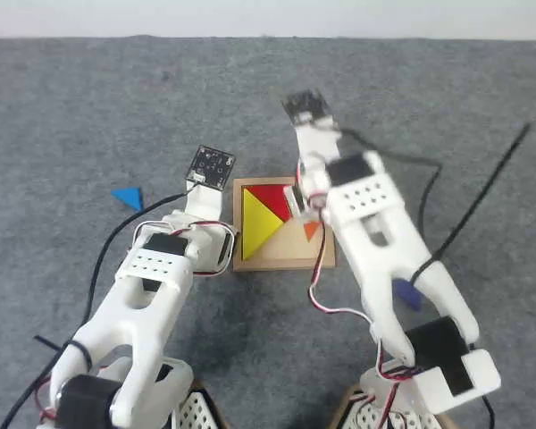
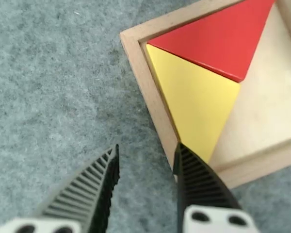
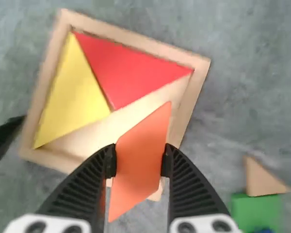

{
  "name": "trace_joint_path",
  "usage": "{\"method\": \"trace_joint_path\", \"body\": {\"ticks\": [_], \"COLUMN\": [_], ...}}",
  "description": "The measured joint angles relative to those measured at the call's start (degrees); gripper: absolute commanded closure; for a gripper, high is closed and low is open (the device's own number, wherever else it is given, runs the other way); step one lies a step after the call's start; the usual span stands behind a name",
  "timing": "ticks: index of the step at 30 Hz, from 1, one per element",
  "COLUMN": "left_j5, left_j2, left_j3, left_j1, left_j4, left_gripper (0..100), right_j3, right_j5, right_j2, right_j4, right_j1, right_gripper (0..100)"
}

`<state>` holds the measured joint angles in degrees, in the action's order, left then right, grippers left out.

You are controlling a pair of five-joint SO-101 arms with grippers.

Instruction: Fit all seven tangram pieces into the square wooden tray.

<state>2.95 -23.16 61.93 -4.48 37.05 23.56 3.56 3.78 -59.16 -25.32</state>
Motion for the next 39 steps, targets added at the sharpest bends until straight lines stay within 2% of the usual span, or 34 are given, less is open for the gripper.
{"method": "trace_joint_path", "body": {"ticks": [5,14,16,22,25,33,39], "left_j5": [0.00,0.00,0.00,0.09,0.09,0.09,0.09], "left_j2": [0.00,0.00,0.00,0.00,0.00,0.00,0.00], "left_j3": [0.00,0.70,0.88,0.88,0.88,0.88,0.88], "left_j1": [0.00,-1.67,-1.93,-1.93,-1.93,-1.93,-1.93], "left_j4": [0.00,0.00,0.00,0.00,0.00,0.00,0.00], "left_gripper": [82,82,82,82,82,82,82], "right_j3": [6.07,0.62,-2.11,-7.21,-7.74,-8.88,-14.77], "right_j5": [3.96,4.75,4.75,4.75,4.75,4.75,4.75], "right_j2": [-1.85,-11.69,-13.80,-17.76,-18.55,-18.55,-18.55], "right_j4": [8.62,10.11,10.11,10.11,10.11,10.02,4.66], "right_j1": [0.35,2.02,2.64,2.90,3.08,3.60,8.09], "right_gripper": [99.1,98.4,94.4,73.1,68.8,68.7,68.8]}}
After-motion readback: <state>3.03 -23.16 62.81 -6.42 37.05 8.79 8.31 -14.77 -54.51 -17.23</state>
